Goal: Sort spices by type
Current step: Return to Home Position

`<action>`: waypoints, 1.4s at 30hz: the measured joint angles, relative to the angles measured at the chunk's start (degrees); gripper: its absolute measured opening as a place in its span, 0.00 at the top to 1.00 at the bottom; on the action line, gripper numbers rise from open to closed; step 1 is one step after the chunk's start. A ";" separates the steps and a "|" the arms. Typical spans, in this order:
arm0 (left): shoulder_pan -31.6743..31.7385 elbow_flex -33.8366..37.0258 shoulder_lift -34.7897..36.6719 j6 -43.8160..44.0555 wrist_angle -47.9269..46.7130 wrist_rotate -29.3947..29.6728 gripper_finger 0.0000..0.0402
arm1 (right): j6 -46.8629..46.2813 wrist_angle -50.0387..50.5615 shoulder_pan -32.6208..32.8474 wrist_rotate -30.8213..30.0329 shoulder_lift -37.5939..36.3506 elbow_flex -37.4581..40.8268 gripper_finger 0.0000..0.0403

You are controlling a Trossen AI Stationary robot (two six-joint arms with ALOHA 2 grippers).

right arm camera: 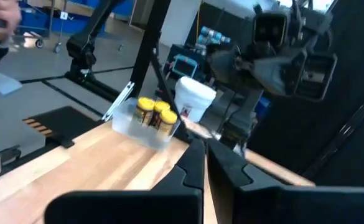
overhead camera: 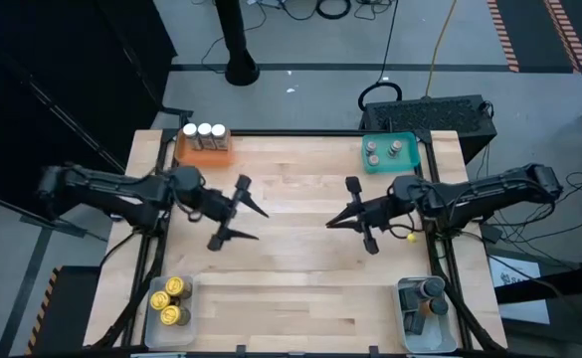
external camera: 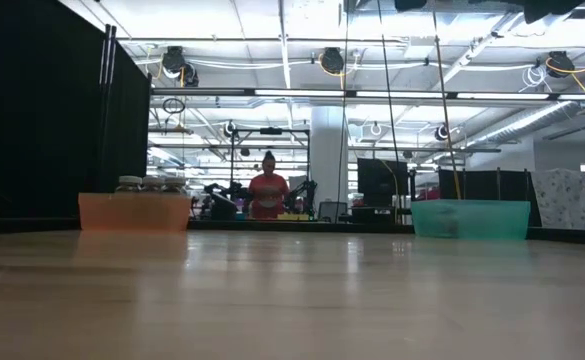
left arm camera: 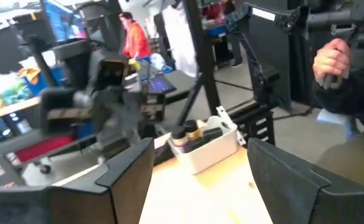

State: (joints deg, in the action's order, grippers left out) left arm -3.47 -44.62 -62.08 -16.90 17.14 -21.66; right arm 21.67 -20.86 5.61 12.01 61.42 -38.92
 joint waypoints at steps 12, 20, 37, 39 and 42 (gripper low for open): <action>1.86 0.65 15.77 -0.47 -14.77 -3.99 0.34 | 2.25 13.83 0.13 0.17 -13.94 -0.04 1.00; 5.47 14.03 24.20 2.11 -2.94 -3.88 0.34 | 2.62 20.99 0.13 0.15 -21.41 -0.02 1.00; 11.37 26.31 62.03 7.62 -20.53 -2.10 0.34 | 2.12 22.71 -0.04 -2.04 -51.83 15.44 1.00; 11.36 26.43 61.97 8.09 -20.46 -2.69 0.34 | 1.13 24.31 -0.04 -2.73 -56.66 16.68 1.00; 11.31 27.49 61.36 8.68 -18.20 -2.49 0.34 | -0.72 25.66 -0.02 -2.68 -61.32 18.72 1.00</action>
State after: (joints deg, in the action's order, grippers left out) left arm 7.84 -17.13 -0.72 -8.22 -1.05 -24.14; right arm 20.96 4.80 5.58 9.33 0.10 -20.20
